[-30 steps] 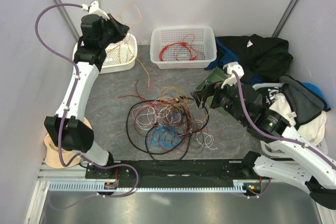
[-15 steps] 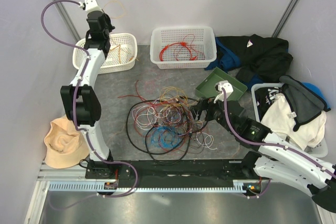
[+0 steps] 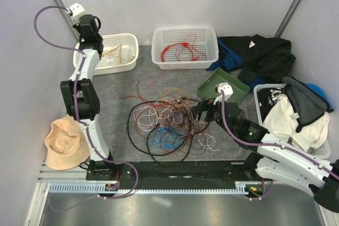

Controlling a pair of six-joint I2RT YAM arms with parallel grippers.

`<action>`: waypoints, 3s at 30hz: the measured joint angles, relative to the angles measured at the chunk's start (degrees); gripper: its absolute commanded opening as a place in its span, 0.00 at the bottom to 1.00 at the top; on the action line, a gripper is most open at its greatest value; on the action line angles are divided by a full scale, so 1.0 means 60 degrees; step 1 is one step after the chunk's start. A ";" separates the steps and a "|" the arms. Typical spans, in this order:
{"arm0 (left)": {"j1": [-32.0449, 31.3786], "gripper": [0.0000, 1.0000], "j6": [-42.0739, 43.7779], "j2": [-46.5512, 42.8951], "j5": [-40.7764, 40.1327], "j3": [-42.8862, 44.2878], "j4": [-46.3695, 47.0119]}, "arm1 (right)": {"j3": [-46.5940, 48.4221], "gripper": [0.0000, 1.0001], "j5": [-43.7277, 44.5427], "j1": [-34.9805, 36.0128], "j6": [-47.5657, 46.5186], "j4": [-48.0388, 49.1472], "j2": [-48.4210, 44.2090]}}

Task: Untangle the cables

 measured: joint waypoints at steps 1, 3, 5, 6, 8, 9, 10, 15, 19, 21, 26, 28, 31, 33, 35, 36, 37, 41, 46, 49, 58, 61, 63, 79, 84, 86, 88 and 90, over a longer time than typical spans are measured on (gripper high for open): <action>0.0127 0.02 -0.0040 0.0004 -0.0004 0.0000 -0.0044 | -0.0022 0.96 0.0040 0.0000 -0.0018 0.0036 0.0000; 0.0437 0.02 -0.0189 0.0004 0.0004 0.0000 -0.0066 | -0.0066 0.96 0.0102 0.0000 -0.0073 0.0153 0.0000; 0.0703 0.02 -0.0266 0.0004 0.0011 -0.0004 -0.0073 | -0.0095 0.96 0.0117 0.0000 -0.0091 0.0280 0.0007; 0.0827 0.02 -0.0295 0.0004 0.0018 -0.0015 -0.0080 | -0.0106 0.96 0.0120 0.0000 -0.0091 0.0368 0.0044; 0.0976 0.14 -0.0350 0.0004 0.0095 -0.0127 -0.0047 | -0.0106 0.96 0.0113 0.0000 -0.0091 0.0499 0.0149; 0.1009 0.35 -0.0382 0.0004 0.0149 -0.0200 -0.0055 | -0.0106 0.96 0.0106 0.0000 -0.0091 0.0539 0.0219; 0.1009 0.43 -0.0412 0.0004 0.0248 -0.0306 -0.0073 | -0.0106 0.96 0.0102 -0.0004 -0.0091 0.0572 0.0284; 0.0856 1.00 -0.0729 0.0004 0.1031 -0.0659 -0.0415 | -0.0106 0.96 0.0091 -0.0004 -0.0084 0.0579 0.0335; 0.0754 1.00 -0.1035 -0.0051 0.1647 -0.0707 -0.0831 | -0.0106 0.96 0.0062 -0.0004 -0.0055 0.0568 0.0208; 0.0739 1.00 -0.1271 -0.0244 0.1916 -0.0856 -0.1115 | -0.0106 0.96 0.0047 -0.0004 -0.0004 0.0561 0.0087; 0.0710 1.00 -0.2459 -0.1617 0.2958 -0.1563 -0.2342 | -0.0106 0.98 -0.0153 -0.0004 0.0175 0.0557 -0.0142; 0.0623 1.00 -0.2929 -0.2630 0.3479 -0.2353 -0.2510 | -0.0106 0.98 -0.0229 0.0000 0.0259 0.0557 -0.0117; -0.0051 1.00 -0.3413 -0.4419 0.4076 -0.3949 -0.2473 | -0.0098 0.98 -0.0339 0.0000 0.0463 0.0557 0.0084; -0.1144 1.00 -0.3683 -0.5727 0.4382 -0.5257 -0.2273 | -0.0098 0.98 -0.0339 0.0000 0.0597 0.0550 0.0259; -0.2295 1.00 -0.4109 -0.6823 0.4754 -0.6747 -0.1789 | -0.0098 0.98 -0.0313 0.0000 0.0718 0.0488 0.0361; -0.2889 1.00 -0.4415 -0.7359 0.5078 -0.7675 -0.1443 | -0.0102 0.98 -0.0277 0.0000 0.0787 0.0477 0.0372; -0.3220 1.00 -0.4743 -0.7726 0.5402 -0.8462 -0.1177 | -0.0106 0.98 -0.0208 0.0000 0.0856 0.0492 0.0368; -0.3912 1.00 -0.5781 -0.7774 0.6237 -1.0710 -0.0765 | -0.0109 0.98 0.0051 0.0000 0.1082 0.0495 0.0302; -0.4972 1.00 -0.5821 -0.6309 0.6349 -1.0342 -0.0863 | -0.0109 0.98 0.0011 0.0000 0.1264 0.0474 0.0302; -0.5410 1.00 -0.5526 -0.5552 0.6084 -0.9551 -0.0732 | -0.0120 0.98 -0.0076 0.0000 0.1388 0.0295 0.0255; -0.5526 0.99 -0.5034 -0.3140 0.5439 -0.7355 -0.0721 | -0.0375 0.98 0.0084 0.0000 0.1472 -0.0331 -0.0827; -0.5530 0.98 -0.5100 -0.2758 0.5472 -0.7089 -0.0896 | -0.0375 0.98 0.0200 0.0000 0.1410 -0.0477 -0.0852; -0.5526 0.98 -0.5278 -0.2754 0.5584 -0.7104 -0.1013 | -0.0375 0.98 0.0310 0.0000 0.1366 -0.0605 -0.0852; -0.6105 0.92 -0.9235 -0.4018 0.5825 -0.8980 0.1115 | -0.0419 0.98 0.0426 0.0000 0.1275 -0.0583 -0.0514; -0.6207 0.84 -0.9981 -0.3038 0.5756 -0.8779 0.1530 | -0.0503 0.98 0.0572 0.0000 0.1235 -0.0634 -0.0900; -0.6200 0.82 -1.0178 -0.2645 0.5650 -0.8754 0.1519 | -0.0503 0.98 0.0645 0.0000 0.1195 -0.0667 -0.1071; -0.6171 0.80 -1.0306 -0.2277 0.5548 -0.8677 0.1486 | -0.0503 0.98 0.0714 0.0000 0.1155 -0.0703 -0.1213; -0.6109 0.77 -1.0386 -0.1993 0.5435 -0.8553 0.1428 | -0.0503 0.98 0.0790 0.0000 0.1096 -0.0761 -0.1308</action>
